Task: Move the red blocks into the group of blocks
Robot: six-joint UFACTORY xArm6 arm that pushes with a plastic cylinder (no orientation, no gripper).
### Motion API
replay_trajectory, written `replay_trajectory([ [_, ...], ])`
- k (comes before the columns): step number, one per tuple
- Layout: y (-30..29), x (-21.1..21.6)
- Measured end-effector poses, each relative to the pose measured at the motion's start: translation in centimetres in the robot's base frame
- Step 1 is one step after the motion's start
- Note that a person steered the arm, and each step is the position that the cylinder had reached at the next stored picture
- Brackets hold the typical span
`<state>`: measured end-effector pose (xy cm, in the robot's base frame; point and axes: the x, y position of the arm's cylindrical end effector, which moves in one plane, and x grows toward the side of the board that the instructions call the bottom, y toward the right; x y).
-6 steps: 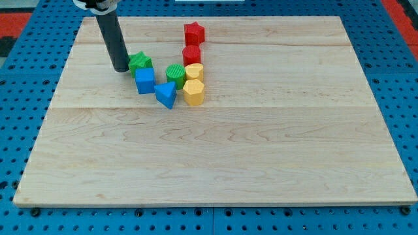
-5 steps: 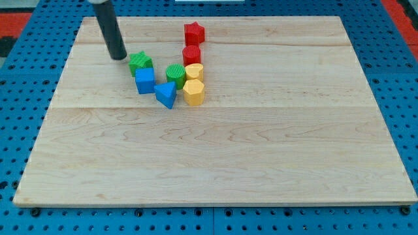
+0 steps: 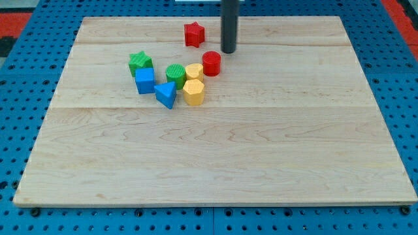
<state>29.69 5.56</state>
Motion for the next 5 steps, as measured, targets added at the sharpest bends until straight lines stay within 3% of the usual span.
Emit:
replay_trajectory([
  [1, 4.3, 3.8],
  [2, -0.4, 4.3],
  [3, -4.5, 3.2],
  [4, -4.7, 2.0],
  [5, -0.4, -4.5],
])
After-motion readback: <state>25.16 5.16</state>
